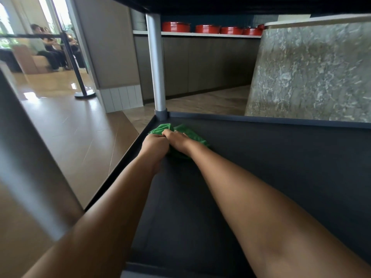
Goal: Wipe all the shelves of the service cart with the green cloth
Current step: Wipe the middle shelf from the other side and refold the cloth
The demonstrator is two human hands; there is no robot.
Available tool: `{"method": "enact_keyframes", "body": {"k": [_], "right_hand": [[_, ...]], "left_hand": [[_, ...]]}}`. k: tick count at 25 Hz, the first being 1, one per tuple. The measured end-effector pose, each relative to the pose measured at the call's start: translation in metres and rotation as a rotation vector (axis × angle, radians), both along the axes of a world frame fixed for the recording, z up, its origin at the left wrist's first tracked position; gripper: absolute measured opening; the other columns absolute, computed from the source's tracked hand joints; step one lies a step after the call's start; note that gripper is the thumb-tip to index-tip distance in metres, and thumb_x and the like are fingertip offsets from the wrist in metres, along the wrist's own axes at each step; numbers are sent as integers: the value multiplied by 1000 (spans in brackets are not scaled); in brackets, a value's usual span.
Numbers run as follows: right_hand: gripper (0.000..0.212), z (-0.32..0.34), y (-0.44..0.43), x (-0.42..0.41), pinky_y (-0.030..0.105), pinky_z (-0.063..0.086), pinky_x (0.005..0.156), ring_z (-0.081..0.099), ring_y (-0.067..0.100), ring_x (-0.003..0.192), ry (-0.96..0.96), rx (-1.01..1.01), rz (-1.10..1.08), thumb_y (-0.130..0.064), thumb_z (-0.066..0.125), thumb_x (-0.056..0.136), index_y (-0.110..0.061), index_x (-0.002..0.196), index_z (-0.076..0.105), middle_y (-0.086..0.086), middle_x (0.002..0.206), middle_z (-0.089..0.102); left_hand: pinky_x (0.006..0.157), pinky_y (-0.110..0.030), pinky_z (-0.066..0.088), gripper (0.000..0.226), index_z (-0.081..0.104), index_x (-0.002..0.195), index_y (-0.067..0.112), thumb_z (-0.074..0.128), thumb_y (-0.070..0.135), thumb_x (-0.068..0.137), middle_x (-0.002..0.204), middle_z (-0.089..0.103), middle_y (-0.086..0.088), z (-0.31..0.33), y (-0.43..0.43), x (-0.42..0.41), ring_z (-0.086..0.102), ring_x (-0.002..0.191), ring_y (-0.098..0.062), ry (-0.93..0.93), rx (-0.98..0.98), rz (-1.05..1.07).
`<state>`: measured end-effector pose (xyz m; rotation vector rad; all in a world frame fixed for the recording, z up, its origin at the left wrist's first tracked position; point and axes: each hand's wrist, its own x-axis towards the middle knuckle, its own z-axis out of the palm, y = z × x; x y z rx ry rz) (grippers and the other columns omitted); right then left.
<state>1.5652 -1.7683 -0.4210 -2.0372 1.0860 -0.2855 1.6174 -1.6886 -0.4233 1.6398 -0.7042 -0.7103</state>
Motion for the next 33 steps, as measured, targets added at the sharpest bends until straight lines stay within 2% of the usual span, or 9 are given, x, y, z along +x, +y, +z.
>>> {"method": "enact_keyframes", "body": {"k": [3,6,8,11,16,20,25,29,33], "right_hand": [[45,1,15,3,49,23,112,33,31,136,-80,67,6,-42,23,92,-15,111,53,19,143,42],[33,1,26,0,41,39,96,52,30,111,-204,105,-6,-38,29,92,-17,94,55,17,116,57],[33,3,37,-5,36,41,78,55,24,89,-285,131,-36,-34,33,92,-17,79,59,11,96,61],[43,9,55,-12,28,46,69,58,19,67,-470,344,-53,-28,35,93,-19,61,63,6,70,62],[35,20,81,-41,25,49,60,64,20,63,-794,637,-187,-31,38,93,-11,78,63,9,69,67],[38,41,86,-79,34,49,78,62,26,73,-1072,772,-323,-31,39,90,-5,83,66,13,71,68],[38,62,82,-141,35,47,79,60,26,76,-1208,781,-384,-35,40,88,-4,90,62,14,81,63],[38,73,60,-213,39,42,94,57,27,81,-1235,738,-402,-36,40,88,-4,95,59,15,88,59],[38,73,30,-297,39,46,83,58,26,78,-1266,655,-446,-35,38,90,-4,94,59,15,85,59]], "left_hand": [[67,-29,47,26,63,77,4,42,-11,82,70,57,-13,4,14,-6,59,73,-27,29,-21,24],[59,-24,45,32,66,82,5,39,-12,78,69,59,-10,8,31,-9,58,68,-22,29,-41,11],[64,-25,48,35,68,88,8,40,-10,79,76,61,-9,10,41,-9,59,75,-23,34,-49,33],[77,-32,51,38,67,103,8,45,-11,78,85,64,-8,13,55,-11,62,87,-25,0,-69,54],[98,-41,48,53,61,119,10,56,-15,73,116,62,-12,23,77,-30,58,111,-25,-255,-136,-133],[103,-37,44,49,61,122,18,57,-6,79,123,58,-6,44,78,-64,54,115,-20,-329,-197,-213],[101,-40,45,40,62,115,19,62,2,78,122,56,-7,59,62,-120,54,116,-22,-273,-229,-238],[102,-45,44,50,62,113,24,63,26,63,123,58,-8,67,38,-189,51,120,-28,-200,-182,-319],[95,-36,50,40,63,118,21,64,12,78,119,61,-4,68,3,-267,58,110,-22,-206,-207,-397]]}}
